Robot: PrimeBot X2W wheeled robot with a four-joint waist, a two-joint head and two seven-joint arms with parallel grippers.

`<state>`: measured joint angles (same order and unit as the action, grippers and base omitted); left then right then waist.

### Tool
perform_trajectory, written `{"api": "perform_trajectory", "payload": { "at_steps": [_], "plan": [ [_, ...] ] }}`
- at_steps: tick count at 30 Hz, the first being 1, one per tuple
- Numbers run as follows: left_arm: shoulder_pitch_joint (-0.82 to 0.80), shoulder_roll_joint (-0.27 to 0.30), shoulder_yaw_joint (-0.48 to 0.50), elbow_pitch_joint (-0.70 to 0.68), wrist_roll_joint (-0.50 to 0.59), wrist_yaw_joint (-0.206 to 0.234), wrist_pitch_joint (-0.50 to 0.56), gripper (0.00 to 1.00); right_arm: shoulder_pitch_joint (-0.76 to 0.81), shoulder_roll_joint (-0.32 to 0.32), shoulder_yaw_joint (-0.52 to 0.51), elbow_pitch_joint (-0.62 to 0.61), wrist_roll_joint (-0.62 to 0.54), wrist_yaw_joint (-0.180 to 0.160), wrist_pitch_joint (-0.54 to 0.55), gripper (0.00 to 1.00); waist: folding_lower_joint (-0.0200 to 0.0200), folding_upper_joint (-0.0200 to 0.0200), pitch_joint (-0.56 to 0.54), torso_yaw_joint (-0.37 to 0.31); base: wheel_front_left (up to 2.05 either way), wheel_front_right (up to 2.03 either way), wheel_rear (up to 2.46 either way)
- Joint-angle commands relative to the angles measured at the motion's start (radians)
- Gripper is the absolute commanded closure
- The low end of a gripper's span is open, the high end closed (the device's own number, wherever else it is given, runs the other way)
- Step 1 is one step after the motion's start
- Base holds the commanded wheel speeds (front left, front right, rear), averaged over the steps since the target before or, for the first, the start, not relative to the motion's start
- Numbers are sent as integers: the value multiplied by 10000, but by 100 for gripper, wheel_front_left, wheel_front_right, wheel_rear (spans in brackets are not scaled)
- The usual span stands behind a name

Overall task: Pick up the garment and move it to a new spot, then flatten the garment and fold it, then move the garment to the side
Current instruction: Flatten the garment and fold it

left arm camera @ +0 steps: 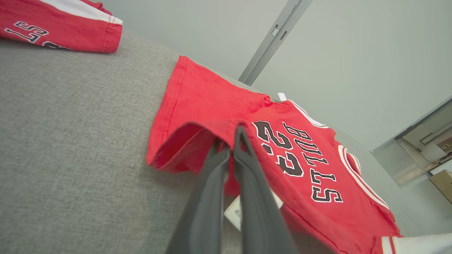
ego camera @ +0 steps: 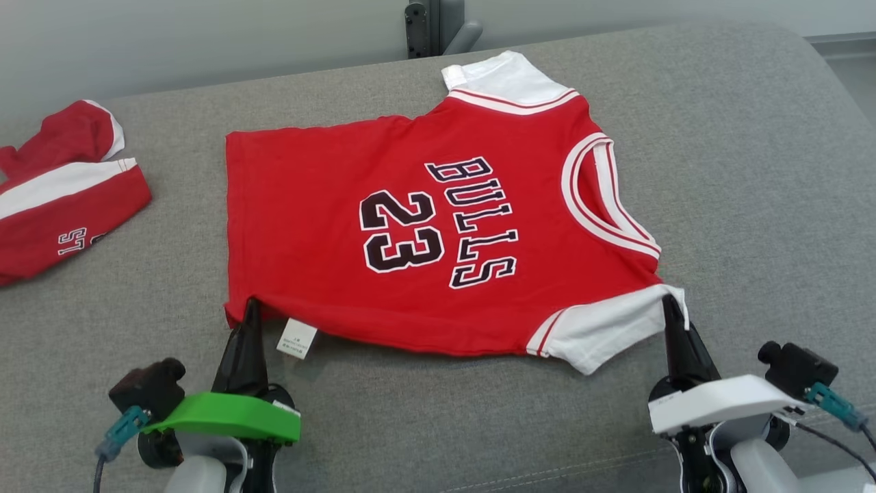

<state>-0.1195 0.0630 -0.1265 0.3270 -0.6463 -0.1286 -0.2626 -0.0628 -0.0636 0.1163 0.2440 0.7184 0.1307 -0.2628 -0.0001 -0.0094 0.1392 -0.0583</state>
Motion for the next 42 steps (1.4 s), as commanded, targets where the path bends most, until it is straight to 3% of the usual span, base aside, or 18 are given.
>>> {"api": "perform_trajectory", "payload": {
  "at_steps": [1, 15, 31, 32, 33, 34, 35, 38, 40, 41, 42],
  "plan": [
    [-641, 17, -95, 441, -131, -21, -27, 100, -615, -49, -98, 399, 35, 0, -35, 100, 1, 94, 258, 54, 0, 0, 0],
    [-3083, -18, 270, 2902, 679, -22, -14, 100, -3625, 81, -618, 2351, -409, 0, -35, 100, 1, 94, 1243, 90, 0, 0, 0],
    [-4147, -102, 528, 3831, 770, -22, -14, 100, -5447, 126, -571, 4187, -778, 0, -35, 100, 1, 94, 1784, 101, 0, 0, 0],
    [-4204, -103, 533, 3864, 789, -22, -14, 94, -5564, 120, -529, 4305, -760, 0, -35, 100, 1, 94, 1805, 99, 0, 0, 0],
    [-4240, -106, 534, 3880, 804, -22, -16, 66, -5675, 117, -443, 4478, -789, 0, -33, 100, 1, 94, 1822, 103, 0, 0, 0],
    [-4260, -106, 557, 3843, 825, -22, -14, 17, -5788, 124, -335, 4640, -827, 0, -35, 100, 1, 94, 1836, 110, 0, 0, 0],
    [-4258, -106, 574, 3787, 831, -22, -14, 0, -5925, 121, -274, 4808, -870, 0, -33, 89, 1, 94, 1847, 121, 0, 0, 0],
    [-4112, -110, 614, 3476, 875, -22, -14, 0, -6301, 118, -228, 5275, -995, 0, -35, 56, 1, 94, 1863, 192, 0, 0, 0],
    [-3917, -111, 623, 3187, 846, -22, -14, 0, -6550, 118, -294, 5533, -1106, 0, -35, 12, 1, 94, 1862, 260, 0, 0, 0],
    [-3809, -111, 630, 3028, 822, -22, -14, 0, -6664, 118, -339, 5651, -1176, 0, -35, 0, 1, 94, 1862, 293, 0, 0, 0],
    [-3696, -113, 630, 2868, 782, -22, -14, 0, -6759, 120, -372, 5766, -1220, 0, -35, 0, 1, 94, 1855, 327, 0, 0, 0]
  ]
}}
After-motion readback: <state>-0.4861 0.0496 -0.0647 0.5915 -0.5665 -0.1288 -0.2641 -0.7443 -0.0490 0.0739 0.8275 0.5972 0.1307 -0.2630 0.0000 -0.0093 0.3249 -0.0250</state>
